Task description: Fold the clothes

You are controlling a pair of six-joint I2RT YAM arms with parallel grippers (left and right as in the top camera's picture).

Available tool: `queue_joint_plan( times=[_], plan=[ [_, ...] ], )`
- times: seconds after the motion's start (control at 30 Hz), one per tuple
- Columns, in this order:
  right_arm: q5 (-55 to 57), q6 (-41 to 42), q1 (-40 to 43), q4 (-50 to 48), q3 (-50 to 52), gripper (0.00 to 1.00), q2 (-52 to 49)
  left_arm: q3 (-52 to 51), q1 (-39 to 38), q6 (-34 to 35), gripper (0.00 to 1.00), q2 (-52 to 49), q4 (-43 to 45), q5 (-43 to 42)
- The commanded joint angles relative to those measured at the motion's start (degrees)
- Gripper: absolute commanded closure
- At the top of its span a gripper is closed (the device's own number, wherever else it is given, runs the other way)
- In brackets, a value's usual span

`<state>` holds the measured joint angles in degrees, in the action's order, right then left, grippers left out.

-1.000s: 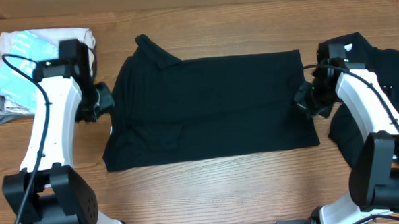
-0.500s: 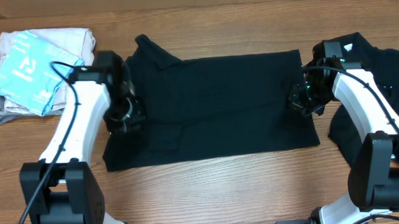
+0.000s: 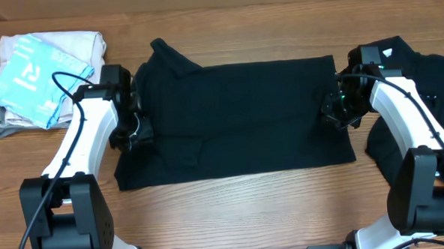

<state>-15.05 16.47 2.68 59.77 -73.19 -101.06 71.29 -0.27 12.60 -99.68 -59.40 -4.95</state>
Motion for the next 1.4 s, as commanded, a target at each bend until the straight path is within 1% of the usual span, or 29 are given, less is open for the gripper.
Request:
queue_joint_plan(
  times=[0.0, 0.03, 0.13, 0.2, 0.33, 0.43, 0.5, 0.63, 0.77, 0.87, 0.93, 1.03, 1.13, 1.2, 1.27, 1.33, 1.37],
  plan=[
    [-0.5, -0.2, 0.0, -0.1, -1.0, 0.77, 1.5, -2.7, 0.0, -7.5, 0.53, -0.1, 2.2, 1.3],
    [-0.5, -0.2, 0.0, -0.1, -1.0, 0.77, 1.5, -3.4, 0.0, -7.5, 0.54, -0.1, 2.8, 1.4],
    [-0.5, -0.2, 0.0, -0.1, -1.0, 0.76, 1.5, -5.5, 0.0, -8.4, 0.68, -0.1, 4.3, 1.7],
    [-0.5, -0.2, 0.0, -0.1, -1.0, 0.76, 1.5, -6.3, 0.0, -8.4, 0.71, -0.1, 4.3, 2.9],
    [-0.5, -0.2, 0.0, -0.1, -1.0, 0.76, 1.5, -6.3, 0.3, -8.1, 0.67, -0.1, 3.8, 4.5],
    [-0.5, -0.2, 0.0, -0.1, -1.0, 0.75, 1.5, -6.3, 0.7, -7.9, 0.69, -0.1, 3.7, 4.1],
    [-0.5, -0.2, 0.0, -0.1, -1.0, 0.75, 1.5, -6.5, 0.7, -7.9, 0.67, -0.1, 3.8, 3.8],
    [-0.5, -0.2, 0.0, -0.7, -1.0, 0.74, 1.5, -8.9, 0.6, -8.0, 0.64, -0.1, 6.4, 3.0],
    [-0.5, -0.2, 0.0, -0.9, -1.0, 0.73, 1.5, -11.9, 0.6, -8.3, 0.63, -0.1, 9.2, 2.1],
    [-0.5, -0.2, 0.0, -0.9, -1.0, 0.73, 1.5, -12.1, 0.7, -8.4, 0.63, -0.1, 10.1, 2.6],
    [-0.5, -0.2, 0.0, -0.9, -1.0, 0.73, 1.5, -12.1, 0.7, -8.3, 0.66, -0.1, 10.6, 2.5],
    [-0.5, -0.2, 0.0, -0.7, -1.0, 0.73, 1.5, -12.1, 0.7, -8.3, 0.75, -0.1, 10.5, 2.5],
    [-0.5, -0.2, 0.0, -0.7, -1.0, 0.73, 1.5, -12.1, 0.7, -8.2, 0.80, -0.1, 9.9, 2.4],
    [-0.5, -0.2, 0.0, -0.7, -1.0, 0.73, 1.5, -12.1, 0.7, -7.9, 0.80, -0.1, 9.7, 2.4],
    [-0.5, -0.2, 0.0, -0.7, -1.0, 0.73, 1.5, -12.1, 0.7, -7.9, 0.76, -0.1, 9.8, 2.4],
    [-0.5, -0.2, 0.0, -0.7, -1.0, 0.73, 1.5, -12.1, 0.7, -7.9, 0.77, -0.1, 9.9, 2.5],
    [-0.5, -0.2, 0.0, -0.7, -1.0, 0.73, 1.5, -12.1, 0.7, -7.9, 0.80, -0.1, 10.0, 2.4]
  ],
)
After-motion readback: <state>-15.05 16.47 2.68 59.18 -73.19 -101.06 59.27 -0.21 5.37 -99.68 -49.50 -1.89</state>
